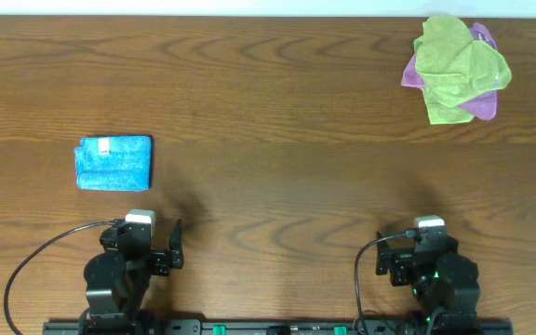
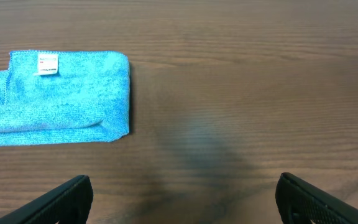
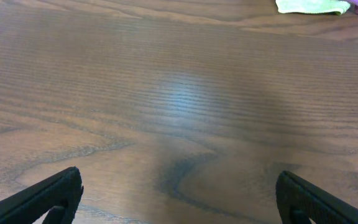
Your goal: Fold the cloth
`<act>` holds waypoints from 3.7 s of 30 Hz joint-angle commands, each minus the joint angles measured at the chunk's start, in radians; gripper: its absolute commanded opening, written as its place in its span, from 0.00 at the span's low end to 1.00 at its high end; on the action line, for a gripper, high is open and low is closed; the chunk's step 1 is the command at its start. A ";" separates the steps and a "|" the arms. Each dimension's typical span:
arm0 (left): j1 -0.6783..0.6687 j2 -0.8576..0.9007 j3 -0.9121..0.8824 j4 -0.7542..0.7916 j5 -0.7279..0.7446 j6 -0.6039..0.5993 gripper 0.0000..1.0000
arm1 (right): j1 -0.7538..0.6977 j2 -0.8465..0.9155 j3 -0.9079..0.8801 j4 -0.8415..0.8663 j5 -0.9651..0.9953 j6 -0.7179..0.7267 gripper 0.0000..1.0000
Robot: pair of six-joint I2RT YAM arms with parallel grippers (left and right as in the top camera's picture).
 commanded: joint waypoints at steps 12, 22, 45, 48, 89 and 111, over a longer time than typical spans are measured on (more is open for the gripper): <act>-0.004 -0.009 -0.013 0.001 -0.003 -0.011 0.95 | -0.011 -0.011 -0.014 0.000 -0.014 -0.012 0.99; -0.004 -0.009 -0.013 0.001 -0.003 -0.011 0.95 | -0.011 -0.011 -0.014 0.006 -0.015 -0.009 0.99; -0.004 -0.009 -0.013 0.001 -0.003 -0.011 0.95 | -0.106 0.867 0.774 0.026 0.226 0.094 0.99; -0.004 -0.009 -0.013 0.001 -0.003 -0.011 0.95 | -0.176 1.048 0.916 0.026 0.225 0.101 0.99; -0.004 -0.009 -0.013 0.001 -0.003 -0.011 0.95 | -0.378 2.003 1.323 0.613 -0.114 0.246 0.99; -0.004 -0.009 -0.013 0.001 -0.003 -0.011 0.95 | -0.343 2.129 1.351 0.627 -0.108 0.251 0.58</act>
